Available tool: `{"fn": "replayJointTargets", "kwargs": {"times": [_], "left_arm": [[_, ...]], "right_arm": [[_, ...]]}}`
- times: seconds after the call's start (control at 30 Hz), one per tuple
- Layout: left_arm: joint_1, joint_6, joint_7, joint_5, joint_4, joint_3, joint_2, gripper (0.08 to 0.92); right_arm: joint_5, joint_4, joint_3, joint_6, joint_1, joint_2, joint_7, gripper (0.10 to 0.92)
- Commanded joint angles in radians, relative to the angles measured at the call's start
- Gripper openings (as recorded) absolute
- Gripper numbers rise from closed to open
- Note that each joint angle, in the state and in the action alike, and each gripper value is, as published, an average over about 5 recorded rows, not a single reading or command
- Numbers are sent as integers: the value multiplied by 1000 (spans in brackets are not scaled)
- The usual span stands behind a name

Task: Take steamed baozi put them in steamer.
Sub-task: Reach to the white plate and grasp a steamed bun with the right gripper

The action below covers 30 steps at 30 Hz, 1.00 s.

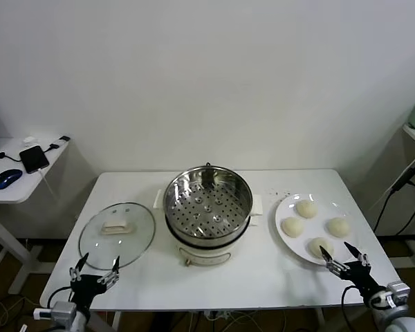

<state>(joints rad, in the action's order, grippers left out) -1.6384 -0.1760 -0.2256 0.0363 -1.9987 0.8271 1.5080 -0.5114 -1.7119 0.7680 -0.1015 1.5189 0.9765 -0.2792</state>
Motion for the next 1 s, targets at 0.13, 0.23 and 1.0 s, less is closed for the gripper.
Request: {"fn": "replayJointTargets", "kwargs": {"times": [0.13, 0.23, 1.0], "left_arm": [[-5, -10, 9, 6, -14, 12, 12, 823], [-9, -12, 14, 10, -28, 15, 20, 823], [-51, -12, 40, 23, -67, 4, 68, 823]], "right_arm": [[292, 102, -10, -57, -274, -151, -168, 823], [501, 191, -61, -32, -437, -244, -352, 823], [1338, 881, -825, 350, -1435, -51, -1055, 823]]}}
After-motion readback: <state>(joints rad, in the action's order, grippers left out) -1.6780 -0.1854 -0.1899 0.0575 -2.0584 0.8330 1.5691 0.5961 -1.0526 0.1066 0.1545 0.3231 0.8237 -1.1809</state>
